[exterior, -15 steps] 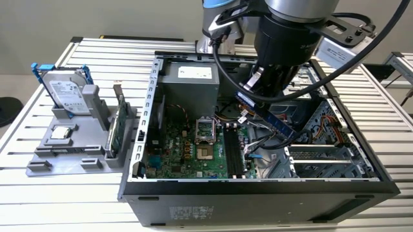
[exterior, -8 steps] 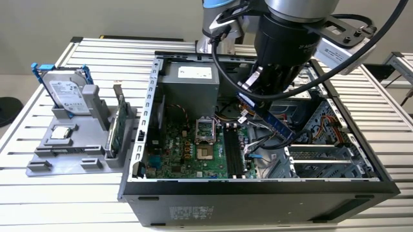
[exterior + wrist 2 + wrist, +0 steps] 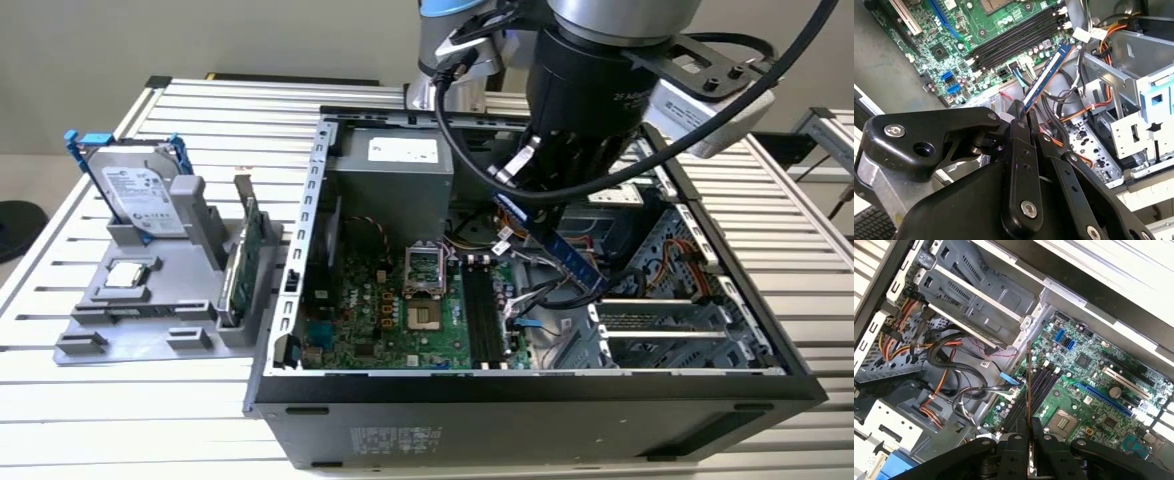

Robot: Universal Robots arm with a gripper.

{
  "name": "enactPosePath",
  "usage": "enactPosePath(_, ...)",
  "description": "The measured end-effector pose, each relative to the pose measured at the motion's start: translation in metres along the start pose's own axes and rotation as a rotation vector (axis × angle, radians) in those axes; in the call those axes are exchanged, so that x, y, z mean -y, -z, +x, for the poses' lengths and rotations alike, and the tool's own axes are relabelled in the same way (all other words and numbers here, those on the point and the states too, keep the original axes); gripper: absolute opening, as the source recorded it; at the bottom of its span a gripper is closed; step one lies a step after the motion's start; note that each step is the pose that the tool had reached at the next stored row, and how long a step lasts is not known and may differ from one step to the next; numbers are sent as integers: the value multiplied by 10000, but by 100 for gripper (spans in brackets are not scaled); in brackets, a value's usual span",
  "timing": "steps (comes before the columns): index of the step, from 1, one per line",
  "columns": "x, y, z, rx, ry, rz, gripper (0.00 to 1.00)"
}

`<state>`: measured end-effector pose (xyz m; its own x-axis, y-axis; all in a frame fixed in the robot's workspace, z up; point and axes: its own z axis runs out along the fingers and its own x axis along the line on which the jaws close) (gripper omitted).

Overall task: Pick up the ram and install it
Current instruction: 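Insert the ram into the slot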

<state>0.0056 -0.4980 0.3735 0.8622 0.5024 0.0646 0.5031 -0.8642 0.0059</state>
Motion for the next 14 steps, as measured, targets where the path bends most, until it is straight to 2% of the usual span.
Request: enactPosePath(14, 0, 0, 0, 9, -1467, -95, 0)
